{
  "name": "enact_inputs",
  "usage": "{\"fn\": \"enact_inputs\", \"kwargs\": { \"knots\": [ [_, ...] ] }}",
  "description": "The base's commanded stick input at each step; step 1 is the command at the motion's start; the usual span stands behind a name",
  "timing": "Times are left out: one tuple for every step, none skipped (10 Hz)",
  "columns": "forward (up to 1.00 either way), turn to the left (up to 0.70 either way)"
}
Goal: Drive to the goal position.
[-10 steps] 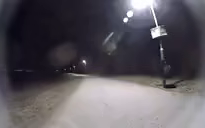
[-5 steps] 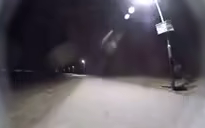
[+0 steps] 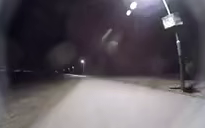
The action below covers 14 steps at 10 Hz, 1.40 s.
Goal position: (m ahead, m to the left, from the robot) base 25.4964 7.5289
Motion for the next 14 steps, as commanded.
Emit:
{"fn": "enact_inputs", "kwargs": {
  "knots": [
    [1.0,0.0],
    [1.0,0.0],
    [1.0,0.0],
    [1.0,0.0],
    [1.0,0.0],
    [1.0,0.0],
    [1.0,0.0],
    [1.0,0.0],
    [1.0,0.0],
    [1.0,0.08],
    [1.0,0.21],
    [1.0,0.13],
    [1.0,0.1],
    [1.0,0.23]
  ]
}}
